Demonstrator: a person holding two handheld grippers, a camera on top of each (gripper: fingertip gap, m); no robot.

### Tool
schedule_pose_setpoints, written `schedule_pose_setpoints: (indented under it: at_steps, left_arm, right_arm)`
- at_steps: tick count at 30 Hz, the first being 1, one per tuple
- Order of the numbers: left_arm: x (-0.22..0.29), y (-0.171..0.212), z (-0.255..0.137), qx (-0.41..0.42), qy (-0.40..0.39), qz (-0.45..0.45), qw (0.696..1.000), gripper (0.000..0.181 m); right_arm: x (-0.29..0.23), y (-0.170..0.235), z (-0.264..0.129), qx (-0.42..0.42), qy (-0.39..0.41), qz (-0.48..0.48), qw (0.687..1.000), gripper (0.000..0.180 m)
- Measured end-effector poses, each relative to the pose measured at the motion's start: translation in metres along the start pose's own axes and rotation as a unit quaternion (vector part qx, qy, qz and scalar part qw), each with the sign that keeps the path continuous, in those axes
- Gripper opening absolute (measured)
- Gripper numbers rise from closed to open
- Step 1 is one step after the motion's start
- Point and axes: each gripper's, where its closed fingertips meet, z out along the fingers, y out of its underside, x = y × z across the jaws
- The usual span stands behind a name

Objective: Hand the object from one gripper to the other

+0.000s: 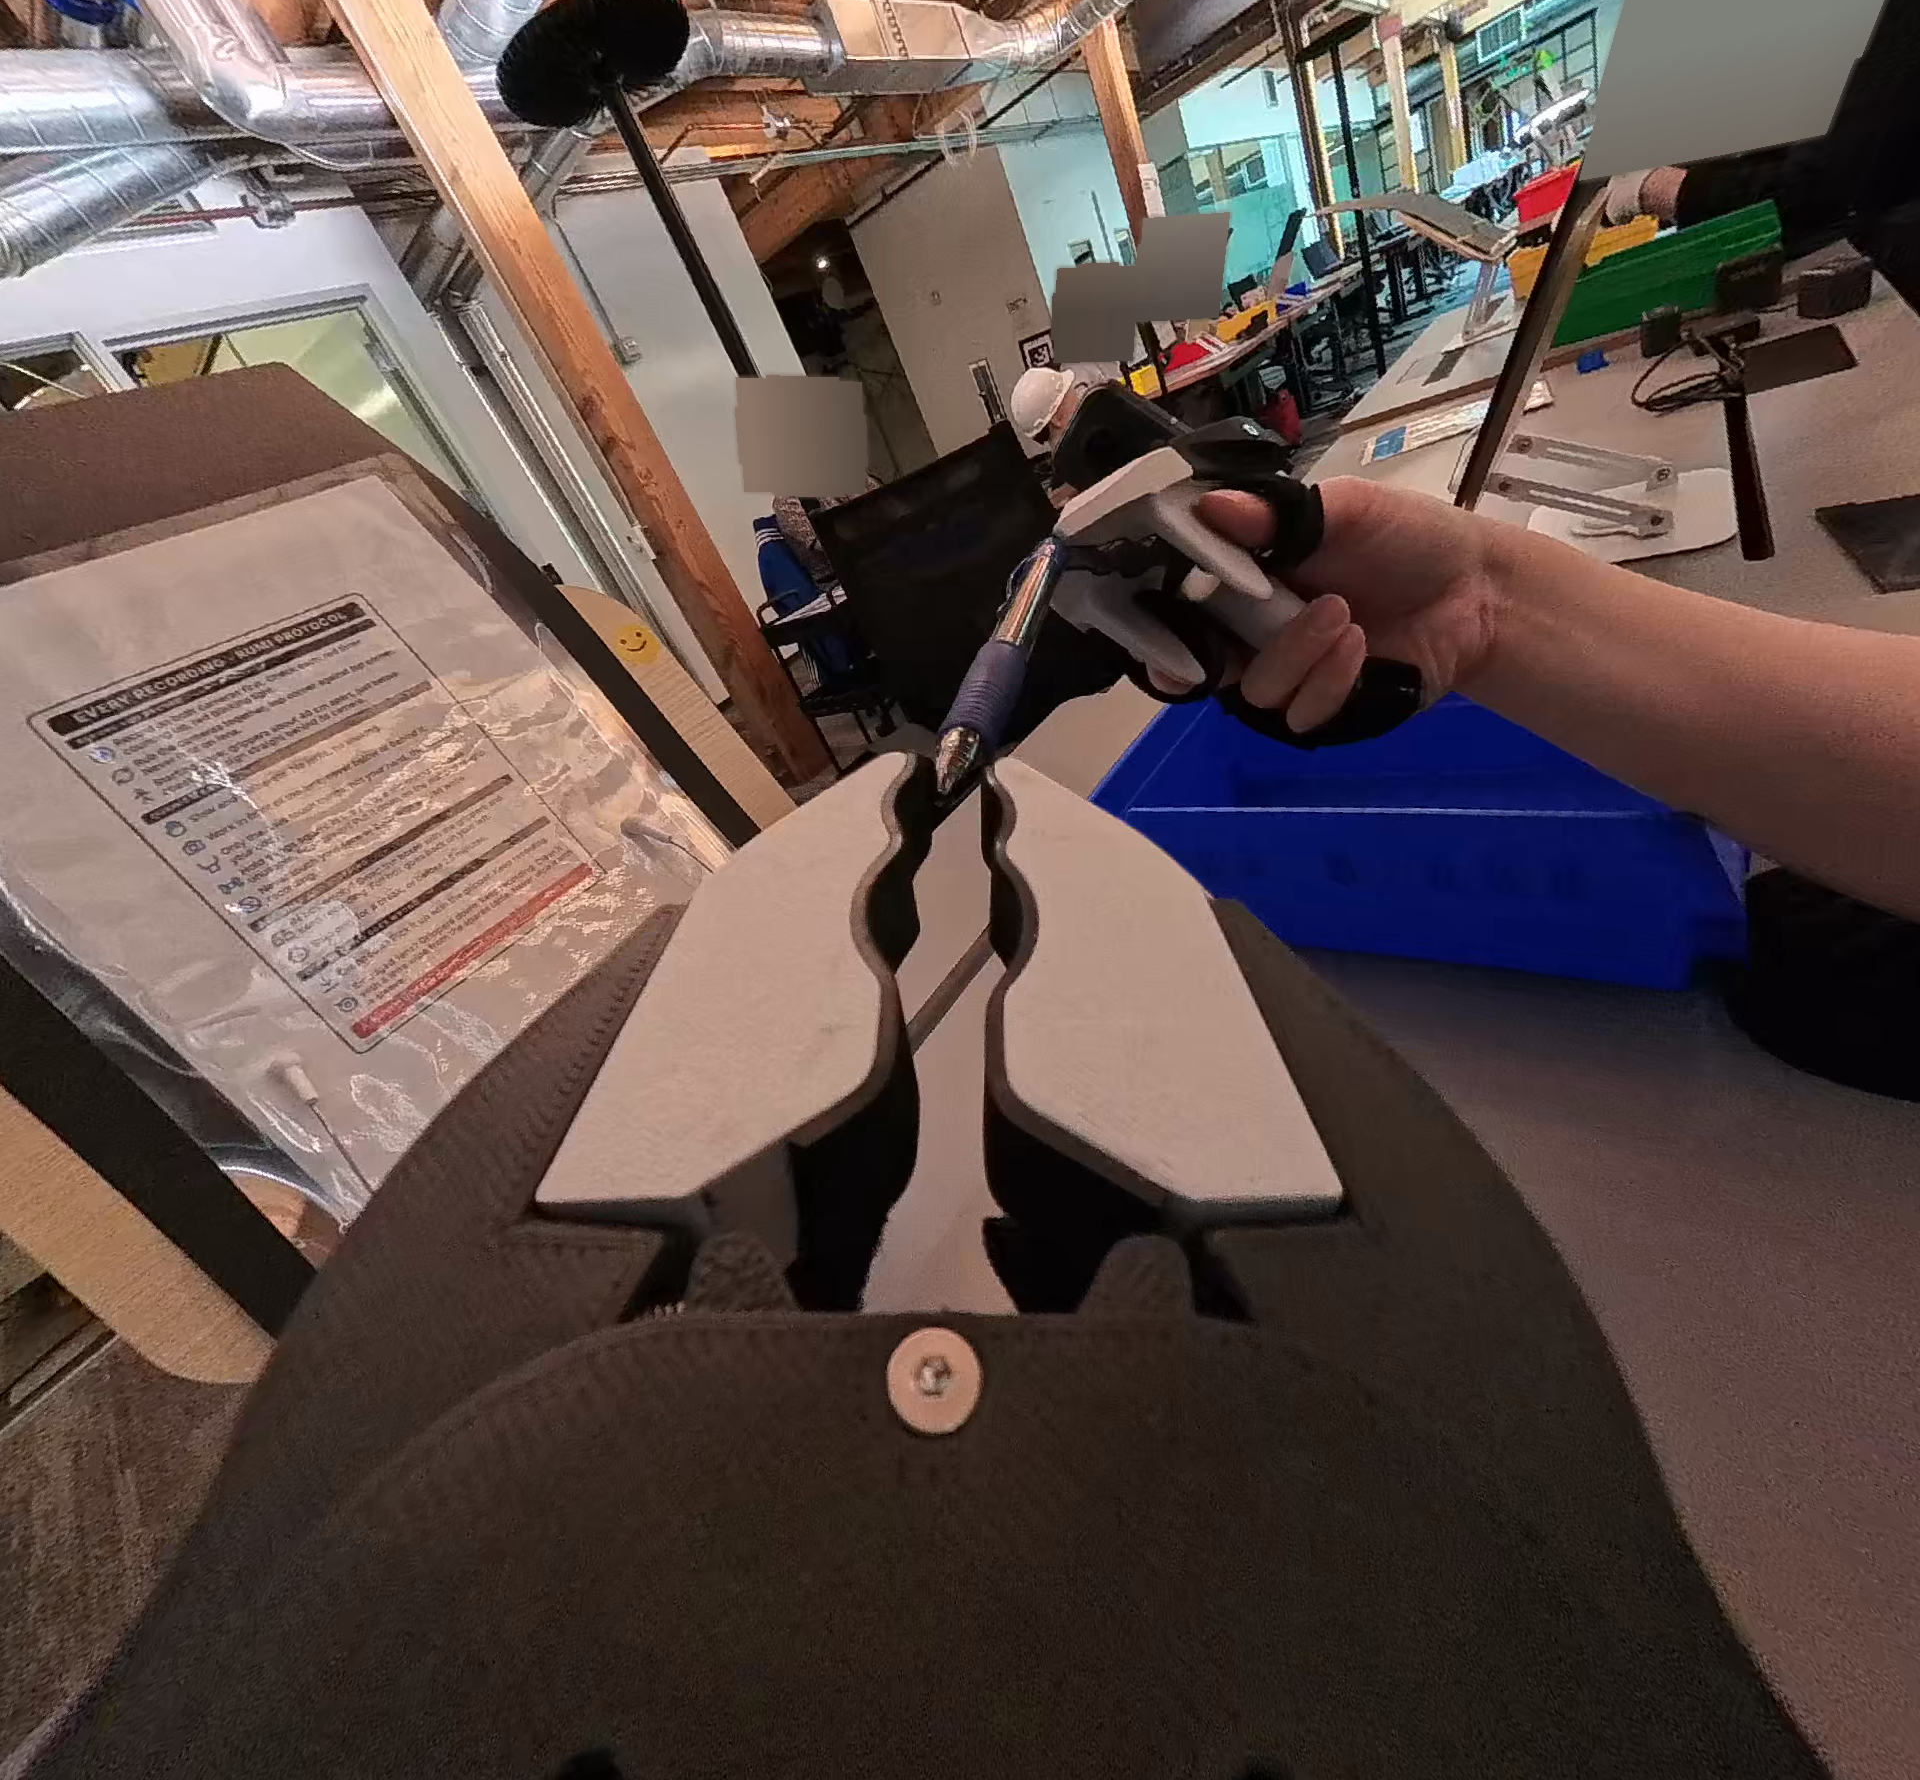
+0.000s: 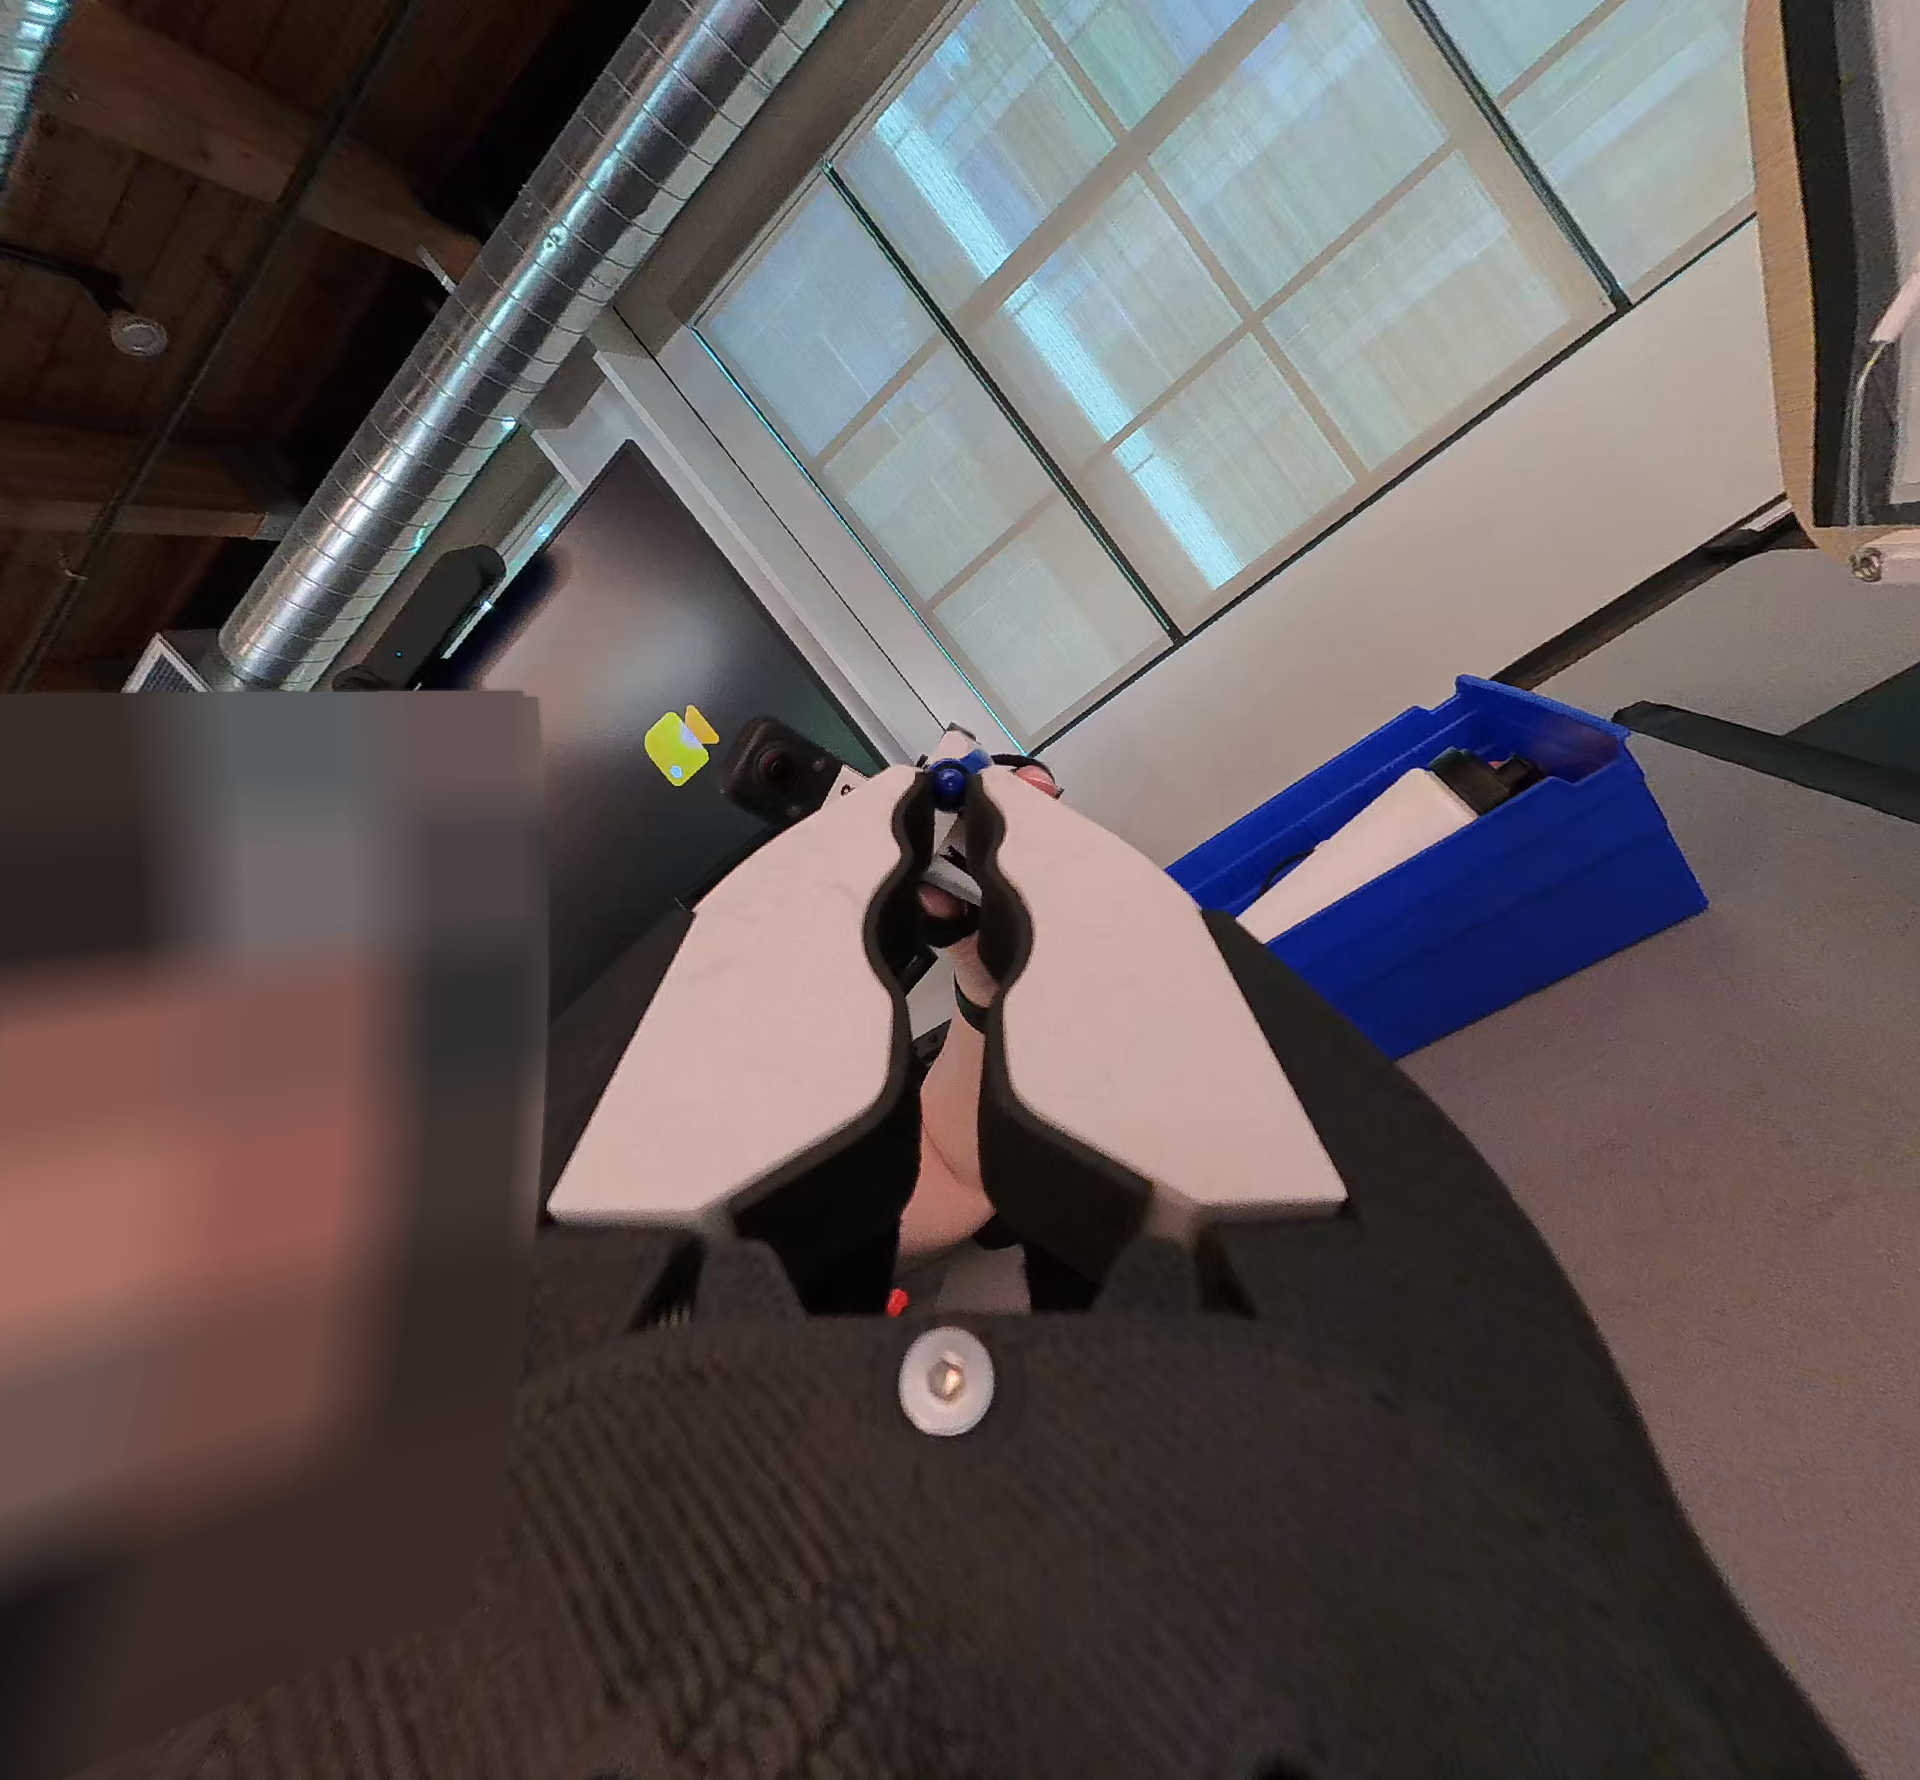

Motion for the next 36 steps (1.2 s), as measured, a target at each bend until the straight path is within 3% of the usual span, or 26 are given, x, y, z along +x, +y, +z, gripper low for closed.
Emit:
schedule_pose_setpoints:
  at_steps: [1, 18, 24, 29, 36]
  left_arm:
    - [0.0, 0.0, 0.0, 0.001, 0.001, 0.0, 1.0, 0.008]
    - [-0.019, -0.024, -0.012, 0.087, 0.001, -0.132, 0.987, 0.006]
    - [-0.037, -0.034, -0.024, 0.132, -0.034, -0.165, 0.977, 0.006]
    - [-0.028, -0.033, -0.018, 0.143, -0.068, -0.137, 0.978, 0.006]
    - [-0.003, -0.026, 0.001, 0.121, -0.064, -0.107, 0.985, 0.006]
  right_arm:
    - [0.0, 0.0, 0.0, 0.001, 0.001, -0.001, 1.0, 0.006]
    - [0.006, 0.002, 0.013, 0.001, 0.051, -0.05, 0.997, 0.045]
    - [-0.016, -0.008, 0.032, 0.108, 0.051, -0.072, 0.99, 0.047]
    - [-0.022, 0.025, 0.07, 0.14, 0.026, -0.06, 0.988, 0.051]
    - [-0.024, 0.043, 0.093, 0.153, -0.013, -0.006, 0.988, 0.04]
